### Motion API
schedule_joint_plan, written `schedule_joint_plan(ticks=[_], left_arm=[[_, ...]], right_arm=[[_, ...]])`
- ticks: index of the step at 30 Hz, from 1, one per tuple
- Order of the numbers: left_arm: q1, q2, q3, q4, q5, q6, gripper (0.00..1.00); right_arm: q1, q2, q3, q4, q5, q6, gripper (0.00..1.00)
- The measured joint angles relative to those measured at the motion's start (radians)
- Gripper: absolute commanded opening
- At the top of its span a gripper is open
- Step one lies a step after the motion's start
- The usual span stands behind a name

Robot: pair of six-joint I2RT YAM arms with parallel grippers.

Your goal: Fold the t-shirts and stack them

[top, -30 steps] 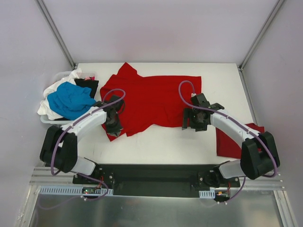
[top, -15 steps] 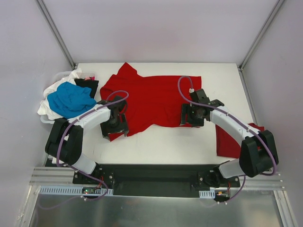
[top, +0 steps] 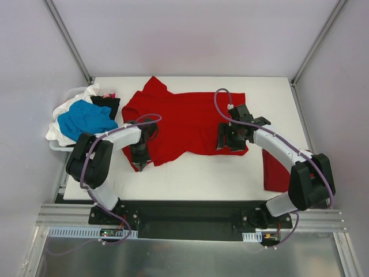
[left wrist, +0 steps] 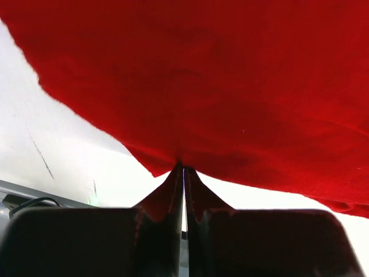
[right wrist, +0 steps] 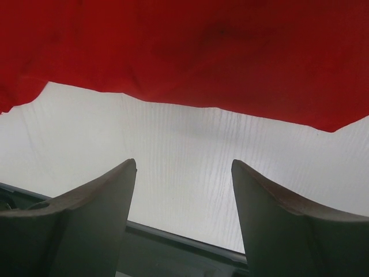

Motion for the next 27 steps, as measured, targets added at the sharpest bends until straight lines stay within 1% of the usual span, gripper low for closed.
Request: schedule_joint_plan(ticks=[5,7,10,12,14,15,16,17,19,21,23,24,25,26,27], left_arm=[[0.000,-0.002,0.042,-0.006,0.009,0.010,0.00],[0.000,-0.040,0.081,-0.033,0.019,0.005,0.00],[-0.005,-0.183,0.182,-0.106,0.027,-0.013,0.00],[-0.006,-0.314,0.234,-0.139,0.027,-0.026,0.00],[-0.006,-0.444,0.233,-0.169,0.026,-0.034,0.01],[-0.006,-0.492,0.212,-0.186,0.026,-0.035,0.06],[-0.006,-0.529,0.186,-0.211,0.023,-0.035,0.07],[-0.006,-0.541,0.166,-0.234,0.019,-0.032,0.07],[-0.006,-0.509,0.134,-0.272,0.014,-0.029,0.09],[-0.006,-0.432,0.131,-0.282,0.014,-0.028,0.16],[-0.007,-0.396,0.131,-0.272,0.018,-0.025,0.40],[-0.007,-0.394,0.131,-0.271,0.024,-0.018,0.62],[-0.010,-0.397,0.131,-0.272,0.027,-0.011,0.72],[-0.013,-0.404,0.128,-0.272,0.033,-0.003,0.79],[-0.013,-0.415,0.119,-0.269,0.039,-0.003,0.89]], right_arm=[[0.000,-0.001,0.000,-0.003,0.000,0.000,0.70],[0.000,-0.004,-0.001,-0.003,0.000,0.000,0.70],[0.000,-0.016,-0.006,-0.001,0.001,0.001,0.71],[0.000,-0.020,-0.009,0.002,0.000,0.002,0.73],[0.002,-0.018,-0.011,0.008,-0.003,0.004,0.77],[0.005,-0.016,-0.011,0.011,-0.004,0.005,0.78],[0.009,-0.012,-0.011,0.014,-0.006,0.006,0.79],[0.016,-0.005,-0.010,0.016,-0.008,0.008,0.79],[0.036,0.018,-0.002,0.015,-0.011,0.009,0.80],[0.062,0.045,0.012,0.016,-0.011,0.010,0.80],[0.088,0.060,0.026,0.015,-0.011,0.012,0.79],[0.098,0.063,0.033,0.015,-0.010,0.013,0.79],[0.107,0.065,0.039,0.015,-0.011,0.015,0.79],[0.113,0.065,0.043,0.016,-0.010,0.016,0.80],[0.120,0.065,0.049,0.016,-0.006,0.017,0.80]])
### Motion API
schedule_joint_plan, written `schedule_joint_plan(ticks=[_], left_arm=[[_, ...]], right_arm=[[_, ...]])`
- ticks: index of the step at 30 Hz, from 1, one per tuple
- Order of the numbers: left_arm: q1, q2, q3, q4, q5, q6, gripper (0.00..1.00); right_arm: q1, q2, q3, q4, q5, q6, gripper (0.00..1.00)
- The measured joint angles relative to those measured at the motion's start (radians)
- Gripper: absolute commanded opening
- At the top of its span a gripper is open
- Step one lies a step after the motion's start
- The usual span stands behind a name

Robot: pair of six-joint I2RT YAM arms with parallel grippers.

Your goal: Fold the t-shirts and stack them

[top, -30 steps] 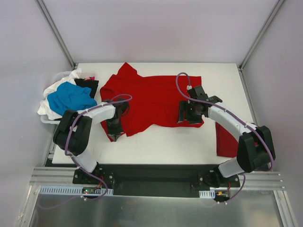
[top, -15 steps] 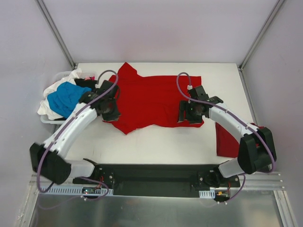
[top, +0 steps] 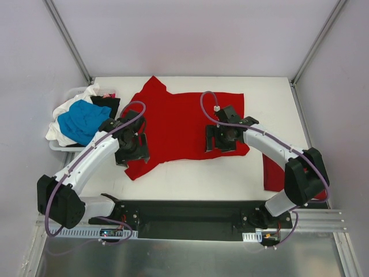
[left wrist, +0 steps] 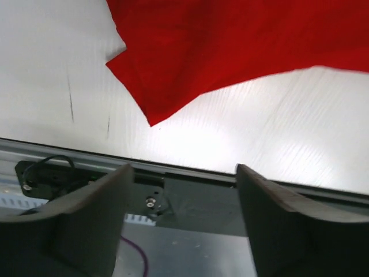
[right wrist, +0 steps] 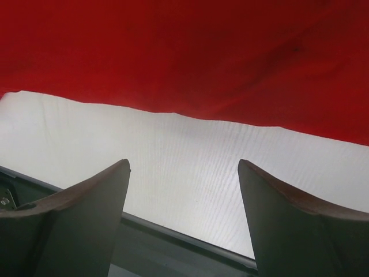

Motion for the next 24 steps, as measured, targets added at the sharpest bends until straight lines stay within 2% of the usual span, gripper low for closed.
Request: schedule_joint_plan(ticks=[3,9,14,24], left_arm=[[-0.001,-0.036,-0.022,-0.023,0.019,0.013,0.95],[-0.005,-0.076,-0.059,-0.024,0.022,0.048,0.96],[-0.005,-0.005,-0.162,0.013,0.039,0.055,0.96],[-0.005,0.135,-0.141,0.068,0.043,0.072,0.95]], right_arm=[[0.018,0.000,0.007,-0.001,0.011,0.002,0.81],[0.064,0.078,0.072,-0.039,0.028,0.001,0.85],[0.051,0.112,0.070,-0.060,0.039,0.006,0.85],[-0.021,0.061,0.044,-0.120,0.077,-0.002,0.85]])
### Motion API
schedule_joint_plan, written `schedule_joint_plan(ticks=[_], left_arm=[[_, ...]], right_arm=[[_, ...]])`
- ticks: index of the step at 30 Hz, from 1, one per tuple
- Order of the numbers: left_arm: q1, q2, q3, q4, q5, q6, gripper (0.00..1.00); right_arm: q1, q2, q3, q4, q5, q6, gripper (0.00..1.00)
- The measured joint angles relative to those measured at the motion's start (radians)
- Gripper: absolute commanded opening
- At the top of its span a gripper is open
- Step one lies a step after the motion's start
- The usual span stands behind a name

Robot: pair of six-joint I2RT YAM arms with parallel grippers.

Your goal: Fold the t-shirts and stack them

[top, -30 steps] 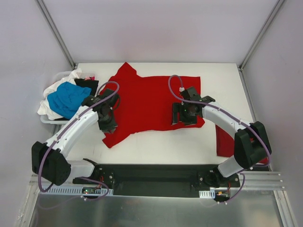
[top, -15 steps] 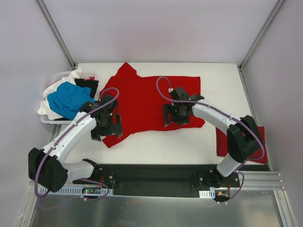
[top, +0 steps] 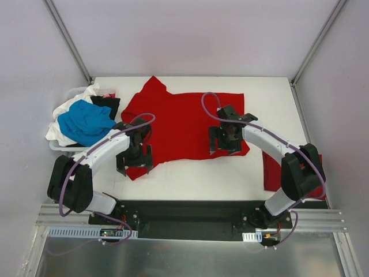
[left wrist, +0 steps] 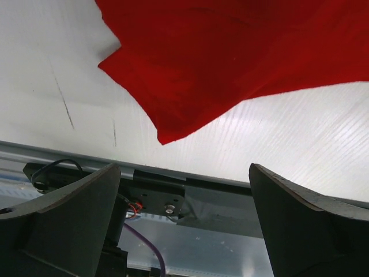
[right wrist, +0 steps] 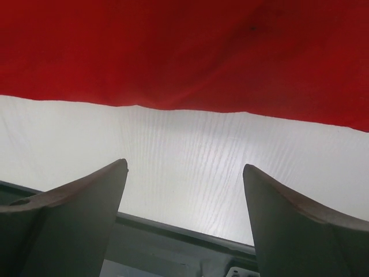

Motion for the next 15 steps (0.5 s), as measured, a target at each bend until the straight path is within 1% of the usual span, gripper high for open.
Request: schedule_joint_plan(ticks=[6,10,13,15], left_arm=[[0.000,0.106,0.029,0.052,-0.039,-0.008,0.91],[0.000,0.161,0.050,0.049,-0.135,-0.034,0.90],[0.000,0.126,0.058,0.024,-0.222,-0.087,0.89],[0.000,0.027,0.047,0.026,-0.275,-0.121,0.86]], right_arm=[[-0.017,-0.072,0.057,-0.049,-0.003,-0.012,0.85],[-0.051,-0.105,0.126,-0.075,-0.029,-0.033,0.85],[-0.088,-0.134,0.148,-0.088,-0.051,-0.048,0.85],[-0.112,-0.167,0.147,-0.101,-0.067,-0.056,0.85]])
